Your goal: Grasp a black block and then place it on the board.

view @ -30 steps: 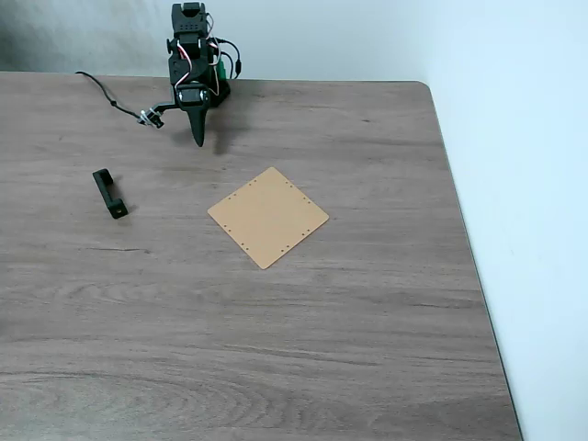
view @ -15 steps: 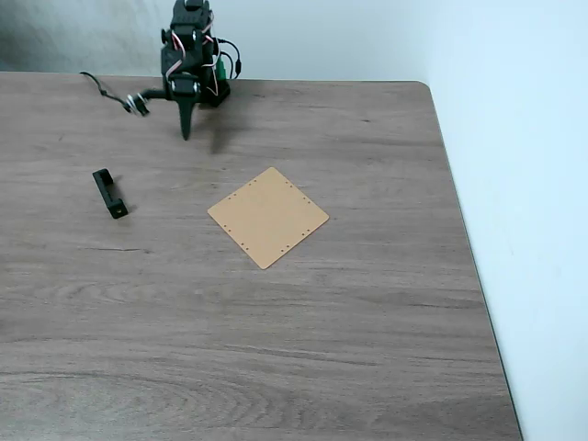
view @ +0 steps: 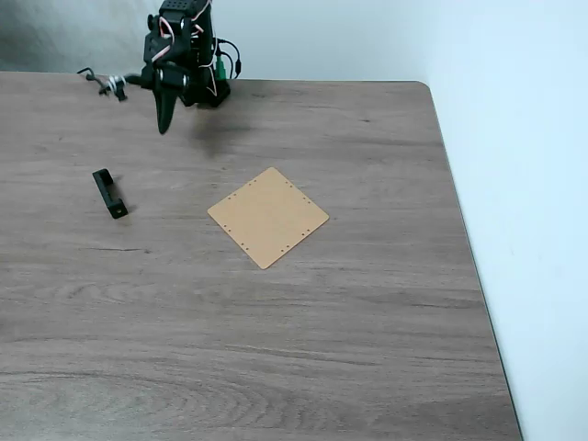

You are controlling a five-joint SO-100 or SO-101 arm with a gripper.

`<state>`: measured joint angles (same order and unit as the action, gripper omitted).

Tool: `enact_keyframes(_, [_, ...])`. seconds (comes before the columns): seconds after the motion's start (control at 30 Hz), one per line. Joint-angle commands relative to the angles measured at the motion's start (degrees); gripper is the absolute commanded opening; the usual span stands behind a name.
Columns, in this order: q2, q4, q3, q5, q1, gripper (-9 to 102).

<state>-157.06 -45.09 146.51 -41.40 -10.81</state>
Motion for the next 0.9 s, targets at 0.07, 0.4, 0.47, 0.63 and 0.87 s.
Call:
enact_keyframes(0.07, [10.5, 1.8, -7.4, -15.0, -1.5, 0])
enact_keyframes(0.4, [26.1, 7.5, -14.8, -43.2, -6.8, 0])
enact_keyframes(0.47, [27.8, 8.3, -15.6, -46.8, -7.6, 2])
enact_keyframes(0.63, [32.1, 8.9, -16.3, -57.8, -10.0, 11])
enact_keyframes(0.87, [38.8, 8.2, -20.2, -69.4, -13.9, 23])
